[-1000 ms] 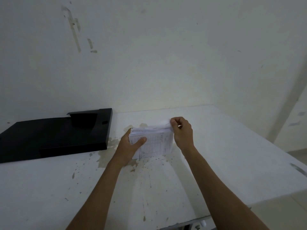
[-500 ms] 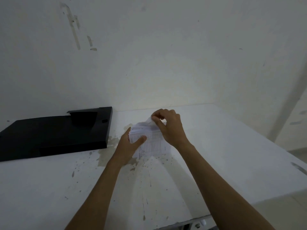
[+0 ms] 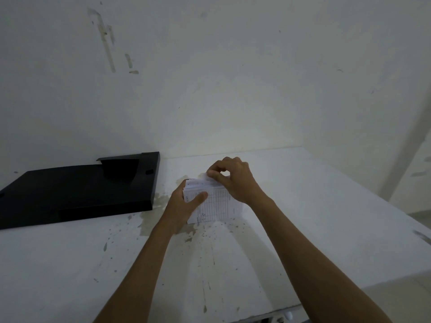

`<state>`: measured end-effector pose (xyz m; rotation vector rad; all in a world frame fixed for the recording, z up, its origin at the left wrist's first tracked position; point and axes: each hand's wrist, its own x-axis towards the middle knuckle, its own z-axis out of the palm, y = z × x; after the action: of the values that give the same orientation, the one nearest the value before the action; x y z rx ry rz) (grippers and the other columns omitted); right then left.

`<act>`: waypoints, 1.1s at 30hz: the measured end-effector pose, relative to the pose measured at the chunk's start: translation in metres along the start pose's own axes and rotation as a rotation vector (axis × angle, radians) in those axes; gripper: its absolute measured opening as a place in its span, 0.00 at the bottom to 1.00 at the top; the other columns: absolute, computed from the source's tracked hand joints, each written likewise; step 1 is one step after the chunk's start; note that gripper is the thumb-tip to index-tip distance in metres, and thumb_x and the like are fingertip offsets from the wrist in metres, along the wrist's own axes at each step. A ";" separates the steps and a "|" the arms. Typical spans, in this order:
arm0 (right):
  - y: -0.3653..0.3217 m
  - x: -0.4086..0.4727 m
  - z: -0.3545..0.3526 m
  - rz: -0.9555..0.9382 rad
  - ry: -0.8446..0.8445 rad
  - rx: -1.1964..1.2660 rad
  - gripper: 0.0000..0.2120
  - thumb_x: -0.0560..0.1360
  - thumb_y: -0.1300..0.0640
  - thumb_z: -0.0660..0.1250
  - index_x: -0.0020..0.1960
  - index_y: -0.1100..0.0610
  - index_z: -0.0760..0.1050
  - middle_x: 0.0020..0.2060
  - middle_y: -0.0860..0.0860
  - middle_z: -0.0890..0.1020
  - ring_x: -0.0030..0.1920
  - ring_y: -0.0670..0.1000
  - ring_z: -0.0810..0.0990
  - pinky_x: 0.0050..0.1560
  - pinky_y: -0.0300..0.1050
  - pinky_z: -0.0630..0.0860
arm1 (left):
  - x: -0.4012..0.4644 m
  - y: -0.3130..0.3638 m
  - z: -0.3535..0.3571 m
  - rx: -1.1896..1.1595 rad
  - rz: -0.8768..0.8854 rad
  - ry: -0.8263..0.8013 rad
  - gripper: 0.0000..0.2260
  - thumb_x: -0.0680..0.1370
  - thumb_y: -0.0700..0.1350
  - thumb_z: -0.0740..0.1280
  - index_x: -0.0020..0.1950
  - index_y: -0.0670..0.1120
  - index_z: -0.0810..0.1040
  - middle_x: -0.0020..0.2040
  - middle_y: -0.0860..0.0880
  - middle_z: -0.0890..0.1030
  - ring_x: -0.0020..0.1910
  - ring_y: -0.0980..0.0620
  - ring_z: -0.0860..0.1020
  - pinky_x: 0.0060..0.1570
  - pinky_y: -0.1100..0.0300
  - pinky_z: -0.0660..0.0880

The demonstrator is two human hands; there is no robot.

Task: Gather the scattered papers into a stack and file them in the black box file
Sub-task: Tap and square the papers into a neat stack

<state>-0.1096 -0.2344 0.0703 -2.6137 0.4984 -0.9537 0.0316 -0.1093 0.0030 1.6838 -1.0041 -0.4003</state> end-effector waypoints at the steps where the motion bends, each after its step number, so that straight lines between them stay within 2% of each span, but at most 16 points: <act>1: 0.002 -0.002 0.003 0.029 0.015 0.019 0.09 0.81 0.46 0.63 0.54 0.44 0.82 0.51 0.43 0.84 0.55 0.48 0.76 0.57 0.48 0.63 | 0.000 0.000 0.001 0.007 -0.006 0.009 0.29 0.73 0.60 0.68 0.70 0.50 0.68 0.59 0.46 0.78 0.52 0.47 0.80 0.49 0.59 0.79; 4: 0.011 -0.014 0.006 0.092 0.104 -0.031 0.18 0.82 0.41 0.56 0.61 0.43 0.81 0.59 0.43 0.82 0.62 0.49 0.75 0.62 0.48 0.63 | 0.000 -0.001 0.000 0.003 -0.004 0.020 0.25 0.76 0.54 0.68 0.71 0.47 0.68 0.60 0.46 0.77 0.51 0.49 0.79 0.42 0.67 0.75; 6: 0.013 -0.027 0.010 0.061 0.148 -0.149 0.21 0.82 0.40 0.52 0.64 0.44 0.80 0.61 0.44 0.82 0.65 0.50 0.74 0.66 0.51 0.64 | 0.000 -0.002 0.000 -0.042 0.019 0.013 0.27 0.75 0.57 0.70 0.70 0.48 0.69 0.60 0.46 0.79 0.52 0.49 0.80 0.45 0.63 0.79; 8: 0.010 -0.038 0.018 -0.028 0.103 -0.282 0.23 0.82 0.39 0.50 0.68 0.44 0.77 0.63 0.45 0.81 0.68 0.51 0.73 0.72 0.57 0.61 | -0.003 0.000 0.000 -0.102 0.046 0.011 0.29 0.71 0.61 0.71 0.67 0.48 0.72 0.58 0.47 0.81 0.53 0.50 0.82 0.50 0.56 0.82; 11: 0.004 -0.044 0.026 -0.083 0.040 -0.330 0.27 0.83 0.37 0.45 0.74 0.44 0.70 0.67 0.47 0.78 0.72 0.52 0.70 0.77 0.61 0.56 | -0.005 0.003 0.001 -0.103 0.074 0.018 0.36 0.66 0.68 0.70 0.67 0.49 0.71 0.57 0.49 0.80 0.52 0.51 0.82 0.47 0.59 0.82; 12: 0.003 -0.043 0.027 -0.086 0.023 -0.321 0.27 0.83 0.36 0.44 0.75 0.43 0.68 0.68 0.47 0.77 0.72 0.52 0.69 0.77 0.60 0.55 | -0.006 0.003 0.001 -0.102 0.080 0.015 0.36 0.67 0.68 0.70 0.67 0.49 0.71 0.57 0.49 0.80 0.52 0.51 0.81 0.47 0.61 0.81; 15: 0.005 -0.042 0.031 -0.115 -0.043 -0.289 0.28 0.82 0.34 0.43 0.76 0.42 0.66 0.70 0.48 0.74 0.72 0.52 0.68 0.77 0.58 0.55 | -0.004 0.001 0.001 -0.102 0.094 0.010 0.26 0.72 0.57 0.70 0.66 0.51 0.70 0.58 0.48 0.79 0.53 0.51 0.80 0.51 0.57 0.81; 18: 0.014 -0.044 0.031 -0.052 0.030 -0.221 0.29 0.82 0.35 0.42 0.77 0.43 0.65 0.73 0.49 0.72 0.74 0.51 0.66 0.77 0.58 0.55 | -0.004 0.002 0.002 -0.105 0.101 0.015 0.21 0.73 0.57 0.69 0.63 0.54 0.70 0.56 0.49 0.78 0.52 0.50 0.81 0.49 0.58 0.82; 21: 0.023 -0.049 0.032 -0.043 0.049 -0.232 0.31 0.82 0.34 0.41 0.75 0.45 0.69 0.71 0.49 0.73 0.74 0.52 0.67 0.76 0.59 0.58 | -0.006 0.003 0.004 -0.141 0.113 0.028 0.17 0.75 0.52 0.71 0.60 0.57 0.69 0.56 0.48 0.77 0.51 0.48 0.81 0.45 0.59 0.82; 23: 0.024 -0.051 0.032 -0.034 0.094 -0.195 0.31 0.81 0.33 0.43 0.74 0.45 0.70 0.72 0.48 0.73 0.74 0.51 0.66 0.76 0.58 0.59 | -0.007 0.002 0.005 -0.169 0.124 0.032 0.15 0.76 0.49 0.71 0.59 0.56 0.70 0.56 0.46 0.77 0.50 0.47 0.81 0.45 0.57 0.83; 25: 0.027 -0.052 0.031 0.050 0.172 -0.098 0.29 0.81 0.33 0.47 0.77 0.44 0.64 0.75 0.48 0.68 0.76 0.50 0.63 0.77 0.54 0.57 | -0.009 0.001 0.005 -0.172 0.117 0.036 0.13 0.77 0.48 0.71 0.58 0.54 0.72 0.55 0.46 0.79 0.50 0.46 0.82 0.45 0.55 0.83; 28: 0.034 -0.051 0.031 0.268 0.114 0.283 0.36 0.77 0.33 0.59 0.81 0.40 0.51 0.80 0.45 0.57 0.78 0.49 0.60 0.74 0.53 0.57 | -0.011 -0.004 0.005 -0.174 0.062 0.047 0.11 0.77 0.49 0.71 0.58 0.54 0.73 0.53 0.48 0.81 0.51 0.47 0.82 0.47 0.53 0.83; 30: 0.037 -0.050 0.032 0.362 0.042 0.501 0.41 0.76 0.38 0.66 0.81 0.43 0.47 0.81 0.45 0.55 0.78 0.50 0.60 0.75 0.54 0.63 | -0.012 -0.004 0.006 -0.201 0.041 0.051 0.11 0.77 0.48 0.71 0.57 0.54 0.74 0.53 0.49 0.82 0.52 0.48 0.82 0.49 0.52 0.83; 33: 0.039 -0.051 0.034 0.386 -0.005 0.572 0.40 0.78 0.48 0.70 0.81 0.49 0.50 0.79 0.49 0.59 0.73 0.49 0.65 0.70 0.46 0.68 | -0.011 -0.001 0.009 -0.233 0.024 0.092 0.12 0.78 0.47 0.70 0.60 0.50 0.75 0.55 0.49 0.82 0.54 0.49 0.82 0.51 0.56 0.81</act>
<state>-0.1317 -0.2423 0.0017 -1.9224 0.5959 -0.8113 0.0190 -0.1060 -0.0041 1.4661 -0.8749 -0.4044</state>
